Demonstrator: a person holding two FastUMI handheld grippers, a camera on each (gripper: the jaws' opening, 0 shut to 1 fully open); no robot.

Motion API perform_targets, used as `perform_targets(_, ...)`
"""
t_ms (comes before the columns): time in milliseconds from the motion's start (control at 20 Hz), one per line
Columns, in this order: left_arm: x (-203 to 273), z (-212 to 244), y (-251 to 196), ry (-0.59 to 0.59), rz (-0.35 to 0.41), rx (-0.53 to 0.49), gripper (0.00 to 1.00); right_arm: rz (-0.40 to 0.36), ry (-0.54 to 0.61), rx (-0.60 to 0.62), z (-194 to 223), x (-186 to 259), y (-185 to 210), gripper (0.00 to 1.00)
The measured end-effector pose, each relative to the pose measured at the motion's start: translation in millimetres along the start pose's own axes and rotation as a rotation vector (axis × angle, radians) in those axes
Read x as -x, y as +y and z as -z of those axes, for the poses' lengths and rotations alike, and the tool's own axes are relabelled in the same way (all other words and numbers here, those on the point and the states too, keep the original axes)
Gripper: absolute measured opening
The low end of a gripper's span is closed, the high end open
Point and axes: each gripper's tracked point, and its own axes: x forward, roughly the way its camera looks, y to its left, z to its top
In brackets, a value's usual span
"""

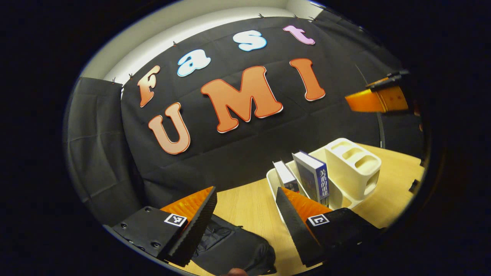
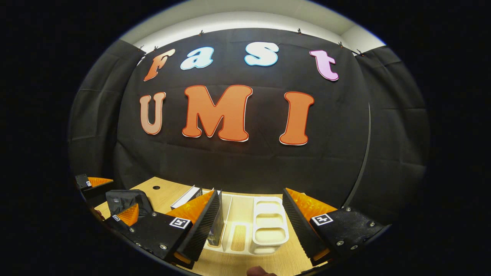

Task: Open the schoolbag, grab two books from the bookshelf and put them into the schoolbag.

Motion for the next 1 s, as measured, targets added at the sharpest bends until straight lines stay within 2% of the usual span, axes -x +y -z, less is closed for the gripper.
perform_targets(600,3,101,-9,0.189,-0.039,-0.229,0.98,-0.091,0.004,0.015,8,-2,-3,0.98)
perform_targets(1000,14,176,-20,0.313,-0.043,-0.356,0.98,-0.095,0.0,0.03,13,-3,-18,0.98)
